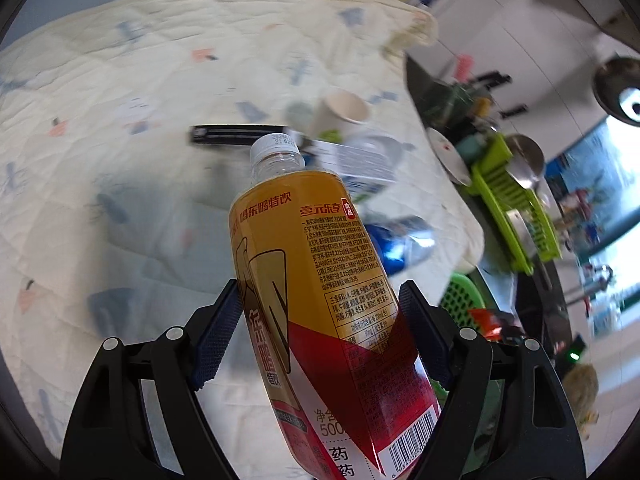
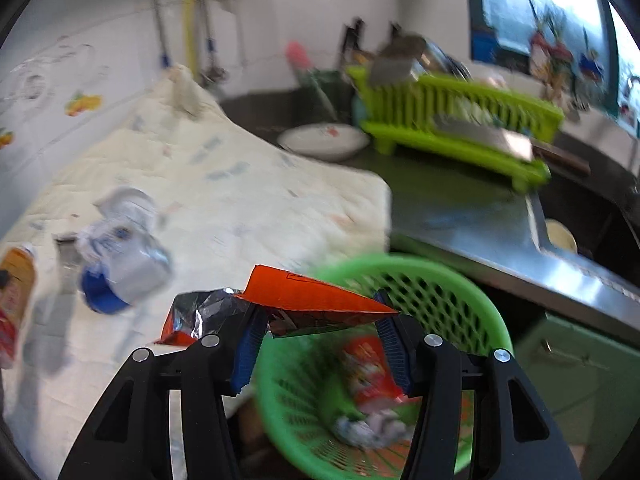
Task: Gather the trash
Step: 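Open the right tool over the basket to drop the orange bag while the left carries the bottle, then lower the drink bottle into the green basket and open the left tool, then move both tools back over the remaining trash on the mat, then grasp the black box with the left tool while the right grasps the blue can, then carry the blue can over the basket with the right tool while the left carries the black box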
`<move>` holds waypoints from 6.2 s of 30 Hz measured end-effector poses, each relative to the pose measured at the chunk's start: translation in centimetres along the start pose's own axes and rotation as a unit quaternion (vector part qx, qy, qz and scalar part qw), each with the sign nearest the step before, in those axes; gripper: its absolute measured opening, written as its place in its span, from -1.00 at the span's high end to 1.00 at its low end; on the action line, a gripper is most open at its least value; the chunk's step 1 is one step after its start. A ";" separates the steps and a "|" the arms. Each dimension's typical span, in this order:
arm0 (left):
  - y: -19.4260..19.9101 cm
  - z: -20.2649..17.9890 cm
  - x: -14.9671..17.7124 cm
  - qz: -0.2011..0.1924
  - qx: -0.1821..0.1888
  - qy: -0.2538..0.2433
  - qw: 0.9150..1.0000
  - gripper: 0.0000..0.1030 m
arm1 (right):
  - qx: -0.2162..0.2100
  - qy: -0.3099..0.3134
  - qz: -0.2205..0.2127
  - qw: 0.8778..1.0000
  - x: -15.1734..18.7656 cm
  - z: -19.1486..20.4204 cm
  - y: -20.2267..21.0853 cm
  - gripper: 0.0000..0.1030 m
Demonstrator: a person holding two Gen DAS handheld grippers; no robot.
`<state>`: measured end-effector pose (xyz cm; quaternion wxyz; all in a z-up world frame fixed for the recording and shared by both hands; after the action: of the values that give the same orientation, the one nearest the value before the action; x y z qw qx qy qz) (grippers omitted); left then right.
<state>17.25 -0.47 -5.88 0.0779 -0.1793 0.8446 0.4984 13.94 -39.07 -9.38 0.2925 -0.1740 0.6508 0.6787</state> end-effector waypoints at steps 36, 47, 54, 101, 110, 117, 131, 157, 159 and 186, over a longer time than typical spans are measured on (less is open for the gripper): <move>-22.3 -27.0 8.1 0.185 0.049 -0.302 0.934 -0.52 | 0.047 -0.097 -0.011 0.994 8.5 -11.5 3.4 -0.52; -29.7 -30.5 12.0 0.215 0.019 -0.373 0.902 -0.53 | 0.049 -0.122 -0.030 0.991 10.3 -13.6 5.5 -0.53; -30.7 -31.9 13.2 0.214 0.041 -0.403 0.889 -0.63 | 0.047 -0.132 -0.029 0.990 10.9 -14.0 5.6 -0.53; -2.5 -4.8 -1.8 -0.060 -0.098 -0.242 0.963 -0.65 | -0.067 0.018 -0.040 0.997 4.2 5.0 6.0 -0.55; -2.5 0.5 -5.7 -0.069 -0.162 -0.237 0.955 -0.64 | -0.091 0.049 -0.027 0.994 3.3 10.0 4.7 -0.55; -4.3 1.4 -8.2 -0.057 -0.178 -0.269 0.945 -0.63 | -0.093 0.069 -0.018 0.993 2.7 12.7 3.9 -0.55; -6.5 2.8 -11.6 -0.025 -0.140 -0.296 0.944 -0.04 | -0.098 0.090 0.002 0.991 1.6 17.0 2.0 -0.55; -1.5 5.5 -12.1 -0.095 -0.089 -0.198 0.971 0.65 | -0.199 -0.075 0.131 0.968 -3.4 19.6 -6.5 -0.55; -1.2 5.8 -12.1 -0.098 -0.084 -0.191 0.973 0.65 | -0.211 -0.110 0.142 0.961 -3.7 19.2 -7.6 -0.55; 3.6 2.9 -10.4 -0.140 -0.044 -0.201 0.969 0.66 | -0.297 -0.210 0.159 0.918 -3.4 17.7 -10.7 -0.45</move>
<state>25.37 5.96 -1.10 0.3068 -0.1952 0.7552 0.5454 25.77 -22.43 -13.98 0.2457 -0.0009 0.3624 0.8991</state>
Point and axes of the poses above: each gripper's, at about its wrist camera, not at the fingertips, and y roughly against the way its jaws point, z to its left, x to its underside, the point moved 3 cm from there along -y, roughly the way its jaws point, and after that the axes turned 11 degrees about z, right-handed, at the moved point
